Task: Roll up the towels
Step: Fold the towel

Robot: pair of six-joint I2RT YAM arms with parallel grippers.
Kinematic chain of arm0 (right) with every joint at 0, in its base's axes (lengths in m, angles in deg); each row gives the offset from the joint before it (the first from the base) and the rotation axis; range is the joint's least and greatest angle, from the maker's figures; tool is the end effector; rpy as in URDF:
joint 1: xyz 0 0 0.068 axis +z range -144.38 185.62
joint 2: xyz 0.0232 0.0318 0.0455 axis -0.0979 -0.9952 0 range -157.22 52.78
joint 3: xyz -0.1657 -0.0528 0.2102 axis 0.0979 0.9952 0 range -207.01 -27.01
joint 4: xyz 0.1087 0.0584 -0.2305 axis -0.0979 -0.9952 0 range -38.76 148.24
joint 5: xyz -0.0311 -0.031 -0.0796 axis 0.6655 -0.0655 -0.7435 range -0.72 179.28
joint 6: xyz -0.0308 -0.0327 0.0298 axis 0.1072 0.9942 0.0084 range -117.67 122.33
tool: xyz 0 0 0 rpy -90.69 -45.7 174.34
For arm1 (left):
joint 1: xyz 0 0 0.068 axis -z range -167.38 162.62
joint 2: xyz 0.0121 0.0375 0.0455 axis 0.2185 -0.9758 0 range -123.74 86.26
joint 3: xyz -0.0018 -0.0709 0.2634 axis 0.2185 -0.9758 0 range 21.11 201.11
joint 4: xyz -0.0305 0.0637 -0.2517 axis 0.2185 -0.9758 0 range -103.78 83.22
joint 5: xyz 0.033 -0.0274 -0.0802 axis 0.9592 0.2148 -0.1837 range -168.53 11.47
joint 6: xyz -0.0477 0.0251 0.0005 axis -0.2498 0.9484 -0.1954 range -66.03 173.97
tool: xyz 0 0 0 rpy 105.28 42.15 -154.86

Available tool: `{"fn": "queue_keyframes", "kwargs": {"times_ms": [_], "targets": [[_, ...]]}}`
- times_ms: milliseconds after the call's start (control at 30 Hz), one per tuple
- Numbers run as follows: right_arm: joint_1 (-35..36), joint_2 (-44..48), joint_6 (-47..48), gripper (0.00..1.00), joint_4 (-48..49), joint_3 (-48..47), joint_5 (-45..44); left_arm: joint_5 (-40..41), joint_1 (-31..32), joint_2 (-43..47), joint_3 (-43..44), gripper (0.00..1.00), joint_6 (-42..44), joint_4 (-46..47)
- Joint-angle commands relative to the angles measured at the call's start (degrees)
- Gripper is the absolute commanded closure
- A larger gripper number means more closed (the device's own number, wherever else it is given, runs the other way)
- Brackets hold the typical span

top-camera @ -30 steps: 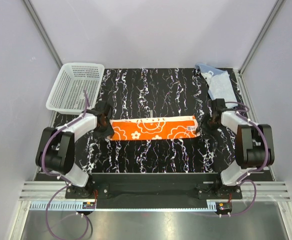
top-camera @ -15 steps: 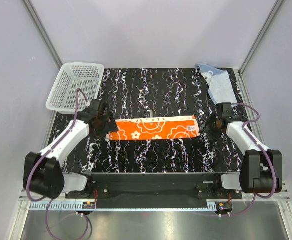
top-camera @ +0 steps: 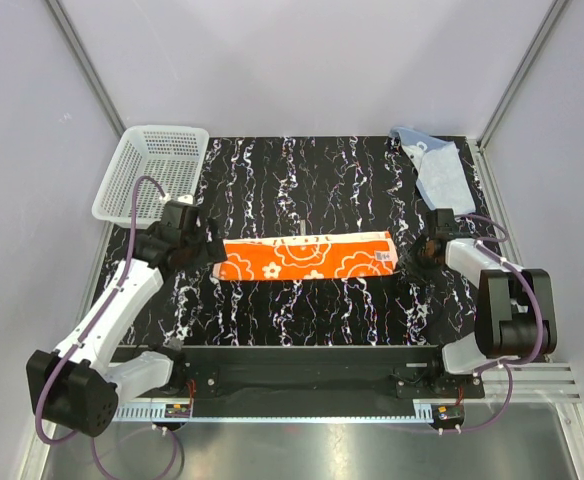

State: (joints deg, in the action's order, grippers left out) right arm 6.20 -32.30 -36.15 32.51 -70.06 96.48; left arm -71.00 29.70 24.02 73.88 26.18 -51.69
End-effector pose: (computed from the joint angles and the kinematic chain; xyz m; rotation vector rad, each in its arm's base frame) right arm 0.2607 0.0072 0.1559 0.8755 2.6562 0.3496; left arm 0.2043 -0.0578 0.2771 -0.2877 2.4982 -0.1553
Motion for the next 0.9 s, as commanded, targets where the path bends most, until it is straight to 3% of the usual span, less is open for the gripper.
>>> {"fn": "queue_keyframes", "kwargs": {"times_ms": [0,300,433,600,867], "targets": [[-0.2,-1.6,-0.7,0.56,3.1,-0.8,0.9,0.6,-0.1,0.0,-0.8,0.07,1.3,1.7],[-0.2,-3.9,-0.3,0.59,4.9,-1.4,0.9,1.0,0.0,-0.2,-1.0,0.07,1.2,1.8],[-0.2,-4.7,0.2,0.68,4.6,-2.0,1.0,1.2,0.0,-0.4,-1.0,0.07,1.2,1.8],[-0.2,-4.4,1.5,0.90,2.5,-3.2,-1.2,1.6,0.0,-0.5,-1.1,0.07,1.1,1.6],[-1.8,-1.2,5.3,0.97,-6.8,-7.7,-10.8,0.6,0.1,-0.5,-1.3,0.07,1.2,1.8]]}}
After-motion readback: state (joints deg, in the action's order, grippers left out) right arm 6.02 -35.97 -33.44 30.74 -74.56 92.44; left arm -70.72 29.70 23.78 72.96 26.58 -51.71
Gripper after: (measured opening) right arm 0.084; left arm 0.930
